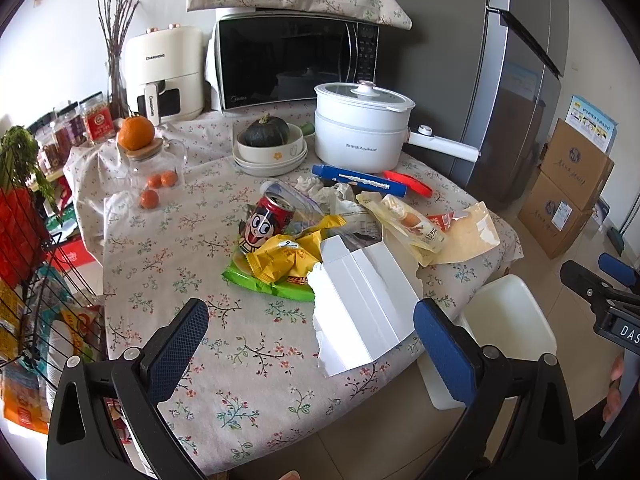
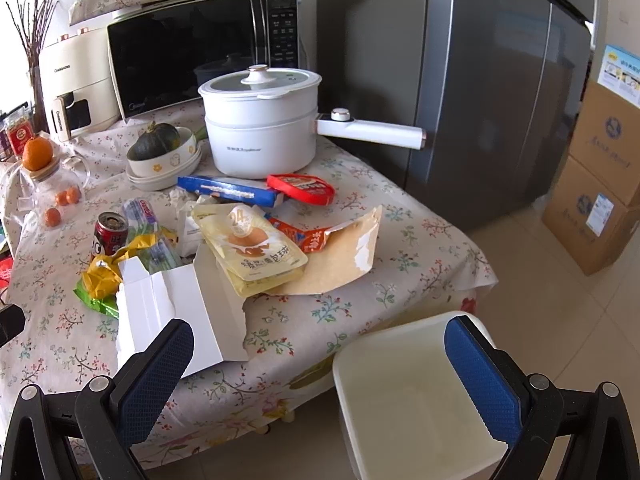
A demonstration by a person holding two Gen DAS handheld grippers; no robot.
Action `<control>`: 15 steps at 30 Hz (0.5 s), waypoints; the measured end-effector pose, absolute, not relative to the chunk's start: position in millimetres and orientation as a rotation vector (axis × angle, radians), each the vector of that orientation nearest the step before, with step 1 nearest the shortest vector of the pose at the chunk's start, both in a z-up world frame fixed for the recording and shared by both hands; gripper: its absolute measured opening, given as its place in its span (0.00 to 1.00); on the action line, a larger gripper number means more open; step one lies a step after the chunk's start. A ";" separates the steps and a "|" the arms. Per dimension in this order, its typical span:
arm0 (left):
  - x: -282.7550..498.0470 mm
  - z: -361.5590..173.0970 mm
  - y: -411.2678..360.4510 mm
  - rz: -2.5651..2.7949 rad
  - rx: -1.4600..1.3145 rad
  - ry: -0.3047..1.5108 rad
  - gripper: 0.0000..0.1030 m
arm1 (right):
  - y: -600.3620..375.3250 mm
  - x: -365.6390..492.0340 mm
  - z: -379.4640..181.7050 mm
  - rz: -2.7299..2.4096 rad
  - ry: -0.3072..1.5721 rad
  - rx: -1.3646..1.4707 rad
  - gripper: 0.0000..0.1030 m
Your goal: Collect trash
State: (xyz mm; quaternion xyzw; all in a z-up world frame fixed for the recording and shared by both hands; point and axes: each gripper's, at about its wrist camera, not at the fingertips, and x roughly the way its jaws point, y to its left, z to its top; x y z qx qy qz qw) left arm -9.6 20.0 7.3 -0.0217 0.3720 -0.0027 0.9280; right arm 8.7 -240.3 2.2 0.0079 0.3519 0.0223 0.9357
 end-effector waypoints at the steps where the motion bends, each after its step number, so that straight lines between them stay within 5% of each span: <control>1: -9.6 7.2 19.8 -0.004 -0.044 0.763 1.00 | -240.3 8.7 2.1 0.044 0.719 0.015 1.00; 15: -9.4 8.0 21.3 -0.008 -0.049 0.760 1.00 | -235.7 9.2 1.1 0.036 0.722 -0.007 1.00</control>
